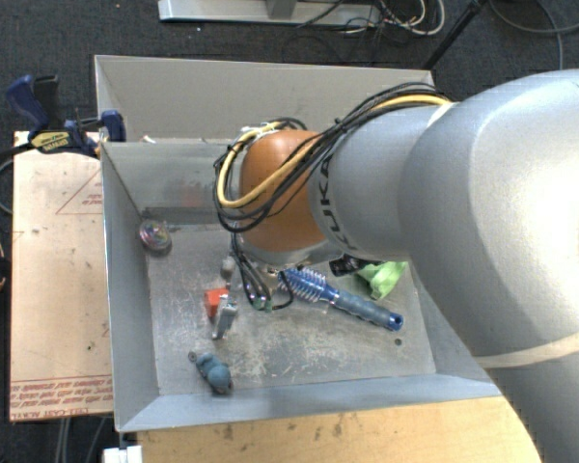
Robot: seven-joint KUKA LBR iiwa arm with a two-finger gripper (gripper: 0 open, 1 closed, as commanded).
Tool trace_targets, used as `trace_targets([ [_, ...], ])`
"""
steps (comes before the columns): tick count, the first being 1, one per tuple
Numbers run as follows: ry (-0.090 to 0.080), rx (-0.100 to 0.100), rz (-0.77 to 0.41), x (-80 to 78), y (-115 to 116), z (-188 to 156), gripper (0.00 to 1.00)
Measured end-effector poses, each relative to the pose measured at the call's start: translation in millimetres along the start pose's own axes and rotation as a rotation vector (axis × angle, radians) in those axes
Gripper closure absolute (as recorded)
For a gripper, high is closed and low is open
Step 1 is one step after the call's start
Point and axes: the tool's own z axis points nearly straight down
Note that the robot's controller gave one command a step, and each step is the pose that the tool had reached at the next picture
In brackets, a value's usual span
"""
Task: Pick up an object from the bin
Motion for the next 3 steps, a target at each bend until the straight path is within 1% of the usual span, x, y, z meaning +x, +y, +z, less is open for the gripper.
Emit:
trace_targets([
  [2,0.001,0.001,0.001,-1.3,1.4,-1.6,0.00],
  [3,-0.002,-0.001,0.002,-2.7,1.9,-3.4,1.00],
])
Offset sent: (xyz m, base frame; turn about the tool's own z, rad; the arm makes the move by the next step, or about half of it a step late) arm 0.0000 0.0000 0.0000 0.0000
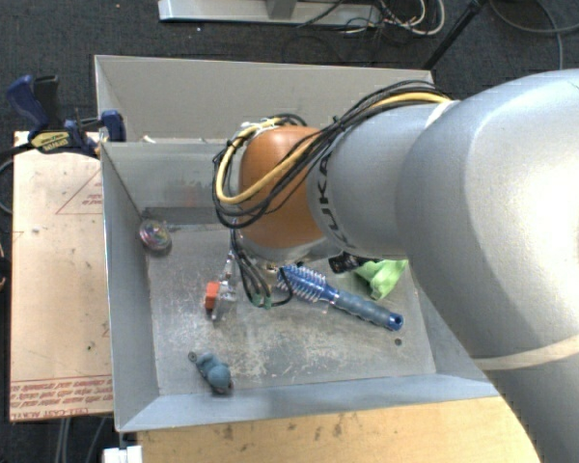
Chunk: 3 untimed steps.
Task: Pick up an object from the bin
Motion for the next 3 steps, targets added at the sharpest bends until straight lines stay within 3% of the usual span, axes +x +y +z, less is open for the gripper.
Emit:
trace_targets([
  [1,0.001,0.001,0.001,-1.3,1,-22,1.00],
  [3,0.000,0.001,0.000,-4.0,3,-108,1.00],
])
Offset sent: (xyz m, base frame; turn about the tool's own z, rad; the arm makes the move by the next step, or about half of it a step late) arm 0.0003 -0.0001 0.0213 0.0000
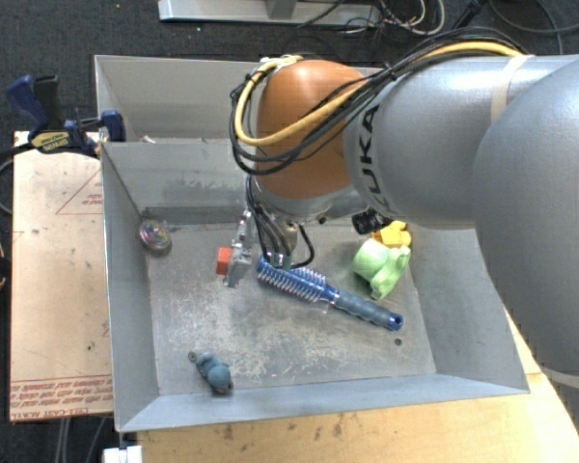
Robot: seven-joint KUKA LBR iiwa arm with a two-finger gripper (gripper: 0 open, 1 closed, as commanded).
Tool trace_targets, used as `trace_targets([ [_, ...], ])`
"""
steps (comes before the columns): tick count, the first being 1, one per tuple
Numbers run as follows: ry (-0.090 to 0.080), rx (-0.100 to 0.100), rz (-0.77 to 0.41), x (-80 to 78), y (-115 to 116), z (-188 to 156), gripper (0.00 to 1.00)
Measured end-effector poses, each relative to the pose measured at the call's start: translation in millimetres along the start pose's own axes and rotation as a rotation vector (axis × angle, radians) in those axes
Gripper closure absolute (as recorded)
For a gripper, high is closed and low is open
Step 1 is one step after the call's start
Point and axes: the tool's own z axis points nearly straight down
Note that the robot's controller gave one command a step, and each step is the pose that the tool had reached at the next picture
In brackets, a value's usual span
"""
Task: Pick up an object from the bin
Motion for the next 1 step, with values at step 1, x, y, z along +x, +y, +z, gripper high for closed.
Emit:
trace_targets([
  [1,0.003,0.001,-0.001,-0.5,0.5,-6.6,1.00],
])
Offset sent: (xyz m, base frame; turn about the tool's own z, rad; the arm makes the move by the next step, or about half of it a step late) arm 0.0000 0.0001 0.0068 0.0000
